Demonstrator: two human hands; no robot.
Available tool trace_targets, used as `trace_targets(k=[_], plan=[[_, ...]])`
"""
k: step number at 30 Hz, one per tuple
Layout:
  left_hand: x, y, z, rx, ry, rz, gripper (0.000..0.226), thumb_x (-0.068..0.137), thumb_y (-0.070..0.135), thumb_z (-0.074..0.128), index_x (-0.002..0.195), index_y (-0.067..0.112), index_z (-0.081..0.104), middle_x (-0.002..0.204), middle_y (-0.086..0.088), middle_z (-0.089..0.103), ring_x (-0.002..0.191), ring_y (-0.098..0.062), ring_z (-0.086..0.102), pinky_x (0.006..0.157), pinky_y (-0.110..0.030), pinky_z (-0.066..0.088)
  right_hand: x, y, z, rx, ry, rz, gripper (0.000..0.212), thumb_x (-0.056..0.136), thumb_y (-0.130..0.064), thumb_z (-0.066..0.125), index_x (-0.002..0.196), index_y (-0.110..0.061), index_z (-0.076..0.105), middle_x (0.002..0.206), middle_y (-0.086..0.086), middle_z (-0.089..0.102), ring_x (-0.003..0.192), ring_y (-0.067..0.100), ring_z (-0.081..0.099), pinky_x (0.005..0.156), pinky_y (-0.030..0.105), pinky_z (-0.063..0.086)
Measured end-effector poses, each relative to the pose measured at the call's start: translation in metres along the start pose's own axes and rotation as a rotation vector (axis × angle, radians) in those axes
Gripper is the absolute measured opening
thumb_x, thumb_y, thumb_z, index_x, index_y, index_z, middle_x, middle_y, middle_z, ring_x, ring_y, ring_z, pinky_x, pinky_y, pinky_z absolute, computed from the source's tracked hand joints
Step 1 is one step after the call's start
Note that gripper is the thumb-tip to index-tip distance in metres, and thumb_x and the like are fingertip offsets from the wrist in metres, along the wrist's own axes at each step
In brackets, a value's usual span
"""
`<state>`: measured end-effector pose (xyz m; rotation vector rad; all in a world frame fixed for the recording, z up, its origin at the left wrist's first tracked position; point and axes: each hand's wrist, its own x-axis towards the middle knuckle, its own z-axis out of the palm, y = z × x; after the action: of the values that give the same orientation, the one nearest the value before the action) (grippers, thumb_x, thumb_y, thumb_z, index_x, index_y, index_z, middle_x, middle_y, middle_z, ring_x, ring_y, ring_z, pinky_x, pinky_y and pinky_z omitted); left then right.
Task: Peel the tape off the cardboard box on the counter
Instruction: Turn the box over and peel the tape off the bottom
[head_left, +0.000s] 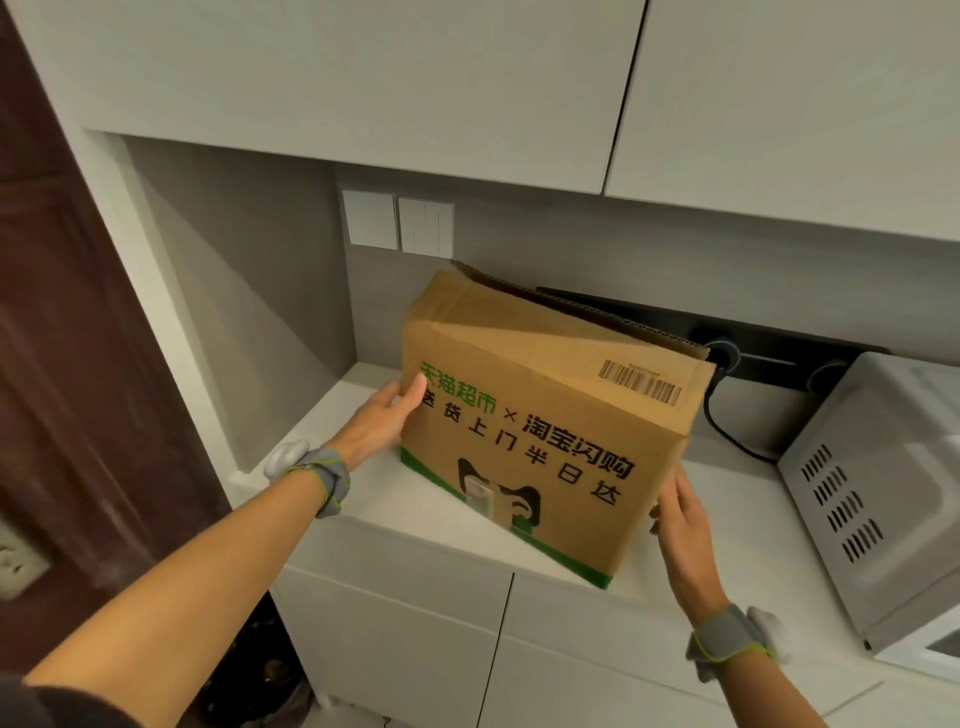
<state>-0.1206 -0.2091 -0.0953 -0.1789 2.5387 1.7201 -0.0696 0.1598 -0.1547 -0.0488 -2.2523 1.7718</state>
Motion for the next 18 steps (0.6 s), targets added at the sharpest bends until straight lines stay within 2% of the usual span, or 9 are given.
trace_targets(k=[2,5,6,8,11,12,14,16,18], plan=[[-0.003,0.008,0.001,0.085,0.068,0.053,0.080,0.079,0.096,0.038,0.128,0.037,0.062,0.126,0.010,0.068,0.118,-0.017,0.063,0.103,-0.042,0.052,0.002,-0.005,-0.006,0.019,0.028,0.046,0.037,0.107,-0.052,0.037,0.106,-0.028,0.064,0.093,-0.005,0.069,0.087,0.018,0.054,0.076,0.039,0.045],[-0.015,0.030,0.005,0.159,0.215,0.152,0.055,0.093,0.077,0.047,0.084,0.025,0.064,0.083,0.009,0.065,0.084,-0.013,0.061,0.071,-0.024,0.044,0.000,-0.031,-0.018,0.067,0.081,0.080,0.045,0.109,-0.043,0.040,0.078,-0.026,0.068,0.076,0.002,0.072,0.070,0.020,0.064,0.064,0.036,0.053],[-0.018,0.034,0.007,0.151,0.255,0.195,0.054,0.096,0.069,0.053,0.071,0.021,0.055,0.070,0.008,0.057,0.071,-0.012,0.055,0.063,-0.024,0.037,-0.001,-0.038,-0.024,0.085,0.090,0.082,0.049,0.110,-0.042,0.040,0.073,-0.022,0.066,0.070,0.002,0.072,0.064,0.016,0.066,0.059,0.030,0.053],[-0.027,0.040,0.005,0.092,0.308,0.266,0.057,0.096,0.060,0.062,0.066,0.012,0.049,0.064,0.003,0.048,0.062,-0.013,0.045,0.060,-0.030,0.031,-0.004,-0.050,-0.033,0.098,0.093,0.075,0.053,0.110,-0.039,0.039,0.066,-0.015,0.056,0.053,-0.003,0.064,0.048,0.005,0.059,0.050,0.023,0.048],[-0.037,0.049,0.001,-0.090,0.326,0.324,0.049,0.098,0.044,0.067,0.072,0.003,0.060,0.068,-0.003,0.051,0.066,-0.011,0.045,0.060,-0.030,0.033,-0.003,-0.050,-0.044,0.108,0.066,0.048,0.043,0.111,-0.023,0.038,0.075,-0.010,0.058,0.055,-0.010,0.065,0.048,-0.002,0.057,0.052,0.017,0.046],[-0.041,0.056,0.000,-0.185,0.307,0.325,0.044,0.099,0.039,0.067,0.073,0.004,0.063,0.069,0.000,0.054,0.066,-0.010,0.047,0.060,-0.027,0.034,-0.001,-0.045,-0.049,0.150,0.059,0.037,0.040,0.111,-0.019,0.039,0.082,-0.002,0.060,0.063,-0.006,0.067,0.053,0.000,0.058,0.055,0.016,0.047],[-0.048,0.067,-0.004,-0.350,0.245,0.345,0.034,0.102,0.031,0.062,0.074,0.012,0.066,0.068,0.006,0.059,0.064,-0.006,0.052,0.060,-0.024,0.039,-0.002,-0.036,-0.054,0.262,0.043,0.033,0.032,0.109,-0.015,0.045,0.097,0.009,0.062,0.080,0.016,0.062,0.070,0.020,0.057,0.066,0.030,0.049],[-0.054,0.072,-0.007,-0.446,0.142,0.391,0.031,0.105,0.031,0.057,0.079,0.016,0.064,0.072,0.006,0.058,0.067,-0.007,0.052,0.065,-0.028,0.038,-0.003,-0.030,-0.055,0.311,0.041,0.046,0.024,0.107,-0.008,0.047,0.097,0.006,0.064,0.084,0.018,0.063,0.076,0.026,0.056,0.071,0.039,0.048],[-0.059,0.073,-0.009,-0.532,0.042,0.429,0.031,0.101,0.042,0.057,0.082,0.019,0.059,0.074,0.007,0.050,0.069,-0.008,0.048,0.068,-0.033,0.035,-0.005,-0.028,-0.053,0.312,0.039,0.029,0.025,0.105,-0.001,0.047,0.090,-0.007,0.066,0.080,0.009,0.069,0.075,0.024,0.060,0.068,0.034,0.053]])
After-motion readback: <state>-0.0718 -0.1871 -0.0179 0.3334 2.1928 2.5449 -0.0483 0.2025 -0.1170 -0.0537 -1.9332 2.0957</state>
